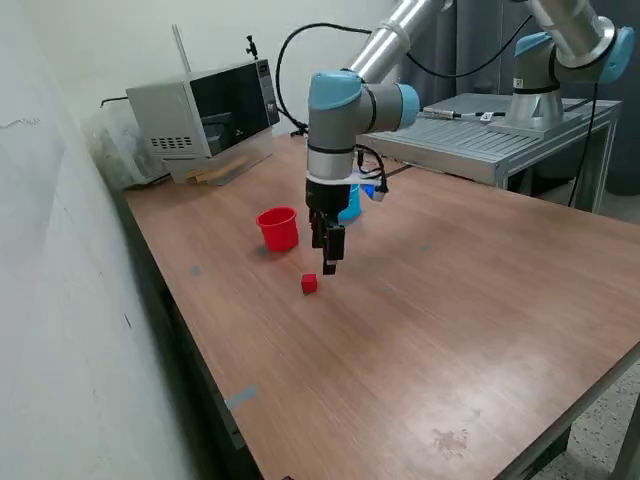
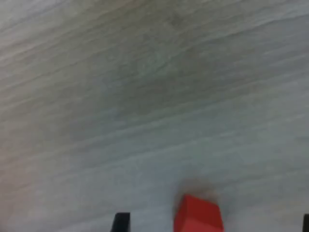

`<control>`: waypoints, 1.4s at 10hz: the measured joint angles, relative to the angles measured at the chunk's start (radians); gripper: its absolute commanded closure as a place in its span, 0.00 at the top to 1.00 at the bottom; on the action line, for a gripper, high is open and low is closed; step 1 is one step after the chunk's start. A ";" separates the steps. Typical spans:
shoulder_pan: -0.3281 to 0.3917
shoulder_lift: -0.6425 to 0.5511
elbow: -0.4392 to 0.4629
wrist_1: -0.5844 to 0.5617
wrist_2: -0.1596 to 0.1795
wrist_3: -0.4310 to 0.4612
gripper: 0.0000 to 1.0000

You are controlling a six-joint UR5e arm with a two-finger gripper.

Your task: Place red objects in the red bin, and blue objects in the blue bin.

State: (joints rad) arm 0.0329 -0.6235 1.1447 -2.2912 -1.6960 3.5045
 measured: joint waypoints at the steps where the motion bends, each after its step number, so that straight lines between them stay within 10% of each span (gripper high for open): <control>1: -0.003 0.021 -0.008 -0.001 0.000 0.012 1.00; 11: -0.008 0.069 -0.042 -0.073 -0.001 0.093 1.00; 12: -0.008 0.070 -0.040 -0.084 -0.001 0.094 0.00; 14: -0.010 0.071 -0.036 -0.097 -0.001 0.095 0.00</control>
State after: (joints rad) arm 0.0231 -0.5527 1.1083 -2.3883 -1.6966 3.5997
